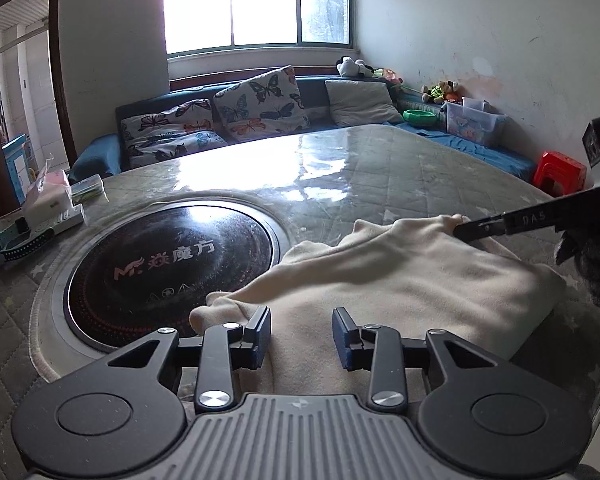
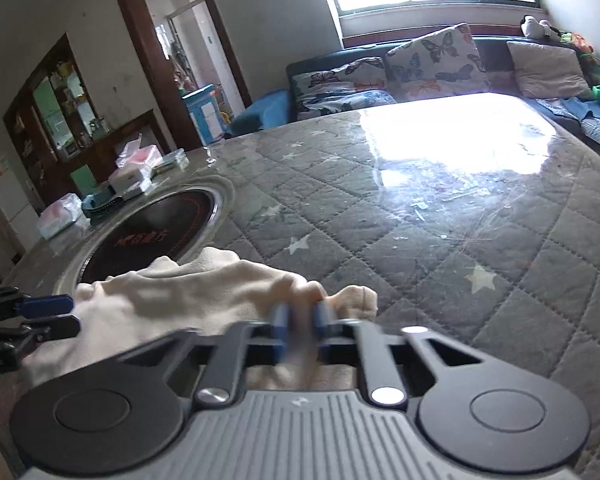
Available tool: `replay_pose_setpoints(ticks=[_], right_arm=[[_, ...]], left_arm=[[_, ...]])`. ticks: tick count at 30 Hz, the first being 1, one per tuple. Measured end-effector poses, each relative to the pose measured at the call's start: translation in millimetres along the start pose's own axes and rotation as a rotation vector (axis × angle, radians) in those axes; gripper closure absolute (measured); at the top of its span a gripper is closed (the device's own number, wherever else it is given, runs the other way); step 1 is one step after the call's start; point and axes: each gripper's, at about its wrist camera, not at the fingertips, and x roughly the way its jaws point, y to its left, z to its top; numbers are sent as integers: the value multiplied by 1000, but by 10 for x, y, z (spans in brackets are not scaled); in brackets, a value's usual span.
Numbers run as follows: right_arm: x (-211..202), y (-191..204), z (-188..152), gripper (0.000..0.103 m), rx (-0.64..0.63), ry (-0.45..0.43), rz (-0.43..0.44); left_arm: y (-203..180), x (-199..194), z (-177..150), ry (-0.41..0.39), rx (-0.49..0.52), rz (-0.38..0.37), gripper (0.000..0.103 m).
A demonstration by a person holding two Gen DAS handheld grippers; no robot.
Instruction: Fold clothes
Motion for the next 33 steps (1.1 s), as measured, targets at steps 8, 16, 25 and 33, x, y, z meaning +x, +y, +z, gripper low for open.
replay_pose_setpoints(ticks=[8,16,25,33], right_arm=[[-104,213,7,99,-156,-22,-143],[-238,233,-2,93,-146,-55,-141],[-570,675,-299,92,-312,-69,-74],[-441,561,-513,90,-316,-29,-111]], left_arm=[[23,61,-93,22,3,-1,63],[-6,-56,-28,-4,11,14,63],[-223,-172,-31,-40,32,-75,63],[-257,-74,-206,1,52,-54,63]])
